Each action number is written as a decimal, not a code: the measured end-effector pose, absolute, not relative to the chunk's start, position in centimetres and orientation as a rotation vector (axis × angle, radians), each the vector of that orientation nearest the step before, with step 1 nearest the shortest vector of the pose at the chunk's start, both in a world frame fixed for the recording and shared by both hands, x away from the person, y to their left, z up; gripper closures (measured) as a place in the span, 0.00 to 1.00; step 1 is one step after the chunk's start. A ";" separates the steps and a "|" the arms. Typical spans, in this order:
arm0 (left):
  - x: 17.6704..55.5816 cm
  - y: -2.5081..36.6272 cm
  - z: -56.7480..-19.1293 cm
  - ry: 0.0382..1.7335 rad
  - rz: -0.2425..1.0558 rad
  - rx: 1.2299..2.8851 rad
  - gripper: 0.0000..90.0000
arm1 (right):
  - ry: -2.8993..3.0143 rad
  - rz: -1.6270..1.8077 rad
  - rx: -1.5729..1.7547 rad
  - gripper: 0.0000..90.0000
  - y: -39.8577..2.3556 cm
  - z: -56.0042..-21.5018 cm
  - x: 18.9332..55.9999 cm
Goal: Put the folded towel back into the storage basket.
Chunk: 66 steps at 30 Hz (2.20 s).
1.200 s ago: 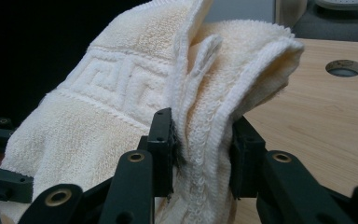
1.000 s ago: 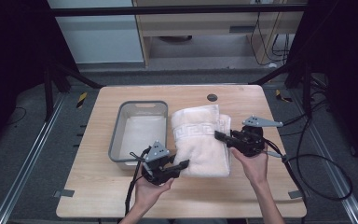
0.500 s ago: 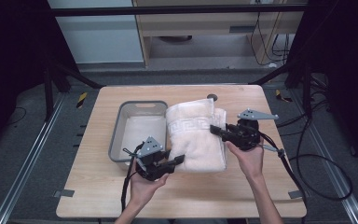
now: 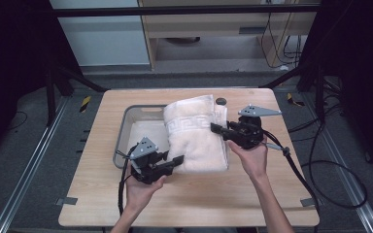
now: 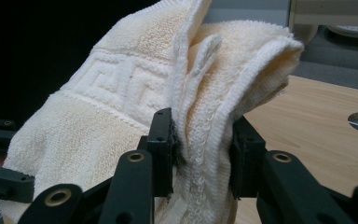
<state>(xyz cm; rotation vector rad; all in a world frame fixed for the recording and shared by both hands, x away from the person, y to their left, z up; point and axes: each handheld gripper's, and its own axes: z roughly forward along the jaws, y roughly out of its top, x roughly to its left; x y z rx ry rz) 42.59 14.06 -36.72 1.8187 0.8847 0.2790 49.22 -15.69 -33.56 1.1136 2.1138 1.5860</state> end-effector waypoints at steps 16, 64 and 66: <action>43.1 16.3 -35.8 0.915 0.321 1.813 0.69 | 2.119 1.594 1.083 0.74 -13.0 -32.7 50.5; 45.2 24.3 -35.5 1.066 0.409 1.782 0.69 | 2.169 1.595 1.015 0.74 -3.3 -32.6 54.8; 45.4 24.6 -35.5 1.073 0.408 1.783 0.69 | 2.173 1.598 1.020 0.74 -3.0 -32.8 55.1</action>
